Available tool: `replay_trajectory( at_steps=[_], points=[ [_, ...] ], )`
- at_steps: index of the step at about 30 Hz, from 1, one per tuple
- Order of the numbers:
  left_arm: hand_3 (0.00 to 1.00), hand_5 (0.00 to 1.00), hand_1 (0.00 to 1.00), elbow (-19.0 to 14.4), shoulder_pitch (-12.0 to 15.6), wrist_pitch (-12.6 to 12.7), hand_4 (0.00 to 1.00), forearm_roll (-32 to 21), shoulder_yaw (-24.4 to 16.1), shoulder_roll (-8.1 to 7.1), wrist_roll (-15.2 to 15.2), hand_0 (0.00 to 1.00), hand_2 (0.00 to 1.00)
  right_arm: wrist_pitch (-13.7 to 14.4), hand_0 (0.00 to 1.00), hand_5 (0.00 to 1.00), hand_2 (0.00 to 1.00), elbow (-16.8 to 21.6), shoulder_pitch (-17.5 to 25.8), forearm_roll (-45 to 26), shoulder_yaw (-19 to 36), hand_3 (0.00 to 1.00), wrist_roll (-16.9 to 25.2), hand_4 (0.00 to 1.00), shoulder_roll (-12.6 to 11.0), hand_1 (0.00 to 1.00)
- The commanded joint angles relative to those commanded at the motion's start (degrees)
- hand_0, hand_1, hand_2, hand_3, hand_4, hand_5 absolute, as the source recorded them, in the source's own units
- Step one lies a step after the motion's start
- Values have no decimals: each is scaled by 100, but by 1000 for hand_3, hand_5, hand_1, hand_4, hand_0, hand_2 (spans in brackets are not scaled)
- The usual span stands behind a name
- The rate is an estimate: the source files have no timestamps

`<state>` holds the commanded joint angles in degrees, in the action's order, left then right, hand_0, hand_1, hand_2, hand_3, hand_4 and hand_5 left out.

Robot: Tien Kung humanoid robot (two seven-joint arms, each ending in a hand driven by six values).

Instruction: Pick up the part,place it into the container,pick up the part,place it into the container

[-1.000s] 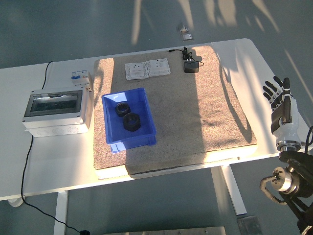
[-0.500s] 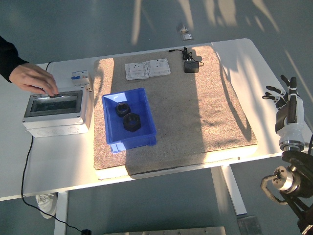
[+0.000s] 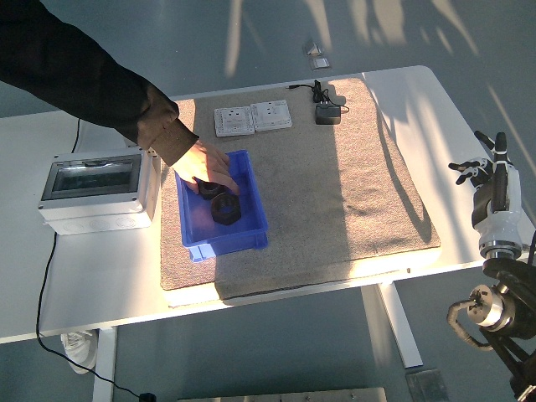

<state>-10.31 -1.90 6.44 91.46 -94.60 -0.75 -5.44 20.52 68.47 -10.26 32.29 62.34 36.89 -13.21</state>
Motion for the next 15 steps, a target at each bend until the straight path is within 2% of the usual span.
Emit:
replay_trajectory(
  at_steps=[15],
  points=[
    [751,793,662,0,-6,-4,755,16,-19,-12,-3,676,647,12,546,855,248,-11,-1,30,-4,688,-26,998,-2,182]
  ],
)
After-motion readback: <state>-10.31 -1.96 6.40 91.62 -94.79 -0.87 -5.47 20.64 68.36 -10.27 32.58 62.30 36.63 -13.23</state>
